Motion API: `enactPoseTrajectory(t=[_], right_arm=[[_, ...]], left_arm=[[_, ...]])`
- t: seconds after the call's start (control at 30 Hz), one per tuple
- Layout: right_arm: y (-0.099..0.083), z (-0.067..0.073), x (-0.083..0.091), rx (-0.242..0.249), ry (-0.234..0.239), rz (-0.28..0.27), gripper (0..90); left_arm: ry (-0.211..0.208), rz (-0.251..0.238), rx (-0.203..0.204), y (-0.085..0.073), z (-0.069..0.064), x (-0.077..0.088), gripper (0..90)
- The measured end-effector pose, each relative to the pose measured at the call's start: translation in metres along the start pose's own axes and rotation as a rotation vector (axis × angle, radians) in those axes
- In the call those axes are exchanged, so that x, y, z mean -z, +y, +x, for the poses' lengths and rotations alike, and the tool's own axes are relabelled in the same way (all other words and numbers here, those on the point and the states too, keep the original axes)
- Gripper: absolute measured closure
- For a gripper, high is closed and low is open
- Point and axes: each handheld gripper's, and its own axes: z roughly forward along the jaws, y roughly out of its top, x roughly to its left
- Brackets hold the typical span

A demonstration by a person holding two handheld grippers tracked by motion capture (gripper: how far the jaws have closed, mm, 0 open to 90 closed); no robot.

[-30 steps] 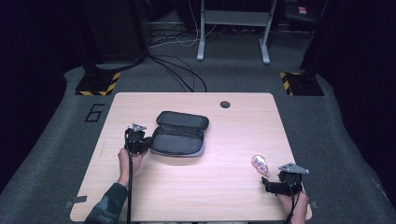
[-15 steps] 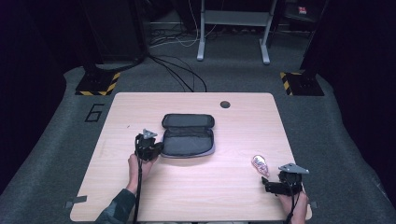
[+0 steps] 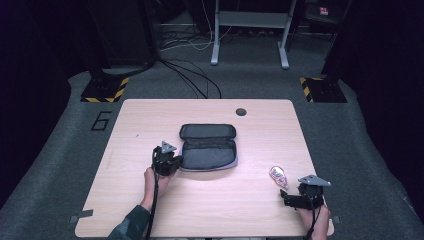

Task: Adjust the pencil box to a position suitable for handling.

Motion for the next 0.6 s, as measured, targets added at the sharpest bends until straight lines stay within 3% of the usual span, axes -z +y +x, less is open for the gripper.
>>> enactPoseTrajectory(t=[0.03, 0.1, 0.23, 0.5, 0.6], right_arm=[[0.000, 0.000, 0.000, 0.000, 0.000, 0.000, 4.1], [0.000, 0.000, 0.000, 0.000, -0.001, 0.000, 4.1], [0.000, 0.000, 0.000, 0.000, 0.000, 0.000, 4.1], [0.000, 0.000, 0.000, 0.000, 0.000, 0.001, 4.1], [0.000, 0.000, 0.000, 0.001, 0.000, 0.001, 4.1]], left_arm=[[0.000, -0.007, 0.010, 0.000, -0.002, -0.001, 85.2], [-0.005, 0.000, -0.018, 0.001, -0.003, -0.001, 85.2], [-0.017, -0.010, -0.022, 0.003, -0.005, -0.004, 85.2], [-0.042, -0.007, -0.090, 0.003, -0.016, -0.002, 85.8], [-0.051, 0.003, -0.094, 0.001, -0.018, 0.000, 85.8]])
